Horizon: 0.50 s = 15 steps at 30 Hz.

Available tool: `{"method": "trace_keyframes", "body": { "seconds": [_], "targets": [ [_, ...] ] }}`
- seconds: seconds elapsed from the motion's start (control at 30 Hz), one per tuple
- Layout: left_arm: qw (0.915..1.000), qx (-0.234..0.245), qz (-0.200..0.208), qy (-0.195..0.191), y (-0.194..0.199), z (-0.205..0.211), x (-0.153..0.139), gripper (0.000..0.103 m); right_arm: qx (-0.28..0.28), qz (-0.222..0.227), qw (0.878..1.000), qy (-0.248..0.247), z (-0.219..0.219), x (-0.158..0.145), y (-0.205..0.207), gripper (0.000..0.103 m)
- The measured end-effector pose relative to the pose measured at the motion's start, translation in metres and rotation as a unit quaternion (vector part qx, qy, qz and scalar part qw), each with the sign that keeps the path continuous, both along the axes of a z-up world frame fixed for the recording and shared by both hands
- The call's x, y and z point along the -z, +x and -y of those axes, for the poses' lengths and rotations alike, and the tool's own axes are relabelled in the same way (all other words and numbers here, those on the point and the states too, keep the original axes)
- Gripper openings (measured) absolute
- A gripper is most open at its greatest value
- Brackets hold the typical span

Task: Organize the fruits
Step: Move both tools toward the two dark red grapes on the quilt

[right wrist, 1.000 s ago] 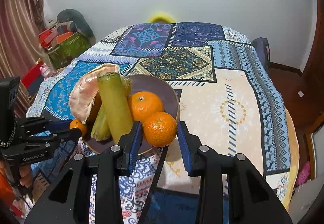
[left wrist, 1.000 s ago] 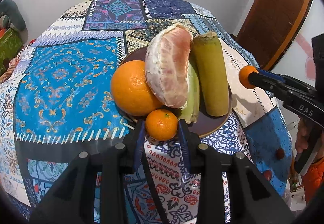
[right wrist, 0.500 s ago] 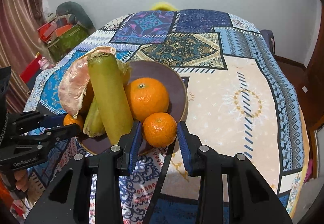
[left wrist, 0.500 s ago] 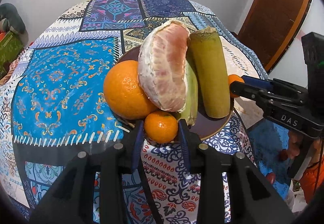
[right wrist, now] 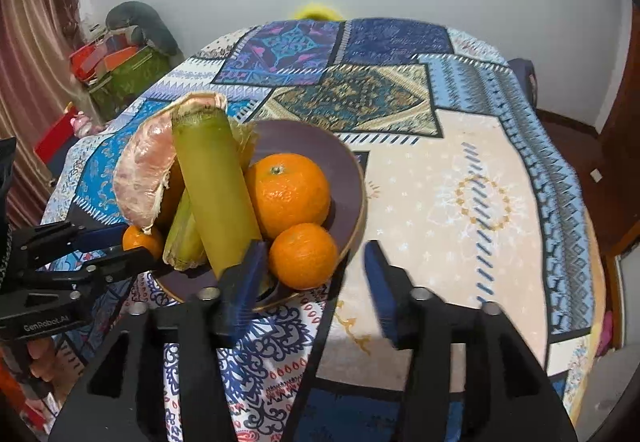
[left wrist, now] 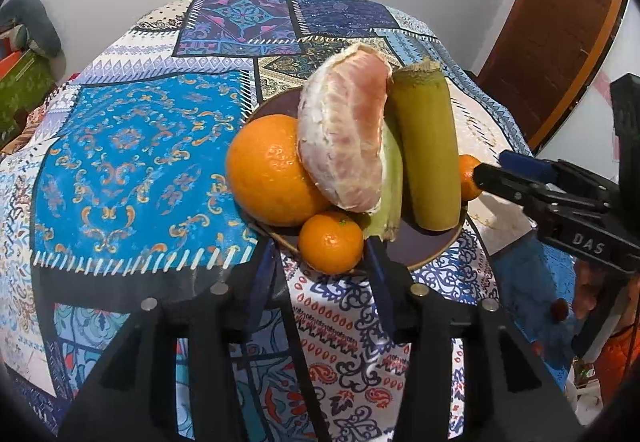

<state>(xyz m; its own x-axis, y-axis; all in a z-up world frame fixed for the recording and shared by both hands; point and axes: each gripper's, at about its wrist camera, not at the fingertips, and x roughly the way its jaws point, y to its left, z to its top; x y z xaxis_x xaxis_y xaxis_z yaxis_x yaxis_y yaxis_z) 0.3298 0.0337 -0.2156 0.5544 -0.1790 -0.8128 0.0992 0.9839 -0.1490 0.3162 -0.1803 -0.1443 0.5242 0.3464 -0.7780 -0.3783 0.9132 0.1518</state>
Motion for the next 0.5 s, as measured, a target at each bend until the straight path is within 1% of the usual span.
{"method": "trace_keyframes", "body": {
  "seconds": [0.07, 0.13, 0.33, 0.5],
  "targets": [
    [1.0, -0.001, 0.002, 0.001, -0.004, -0.001, -0.004, 0.046, 0.007, 0.009, 1.0, 0.003, 0.004, -0.008, -0.005, 0.06],
    [1.0, -0.001, 0.006, 0.001, -0.011, -0.001, -0.011, 0.046, 0.01, 0.012, 1.0, 0.005, 0.006, -0.013, -0.007, 0.062],
    [0.9997, 0.006, 0.022, 0.006, -0.033, 0.007, -0.036, 0.048, 0.018, 0.028, 0.999, 0.0, 0.017, -0.033, -0.026, 0.062],
    [0.9989, 0.017, 0.044, 0.007, -0.056, 0.02, -0.061, 0.05, 0.027, 0.04, 0.999, -0.007, 0.033, -0.049, -0.048, 0.062]
  ]
}}
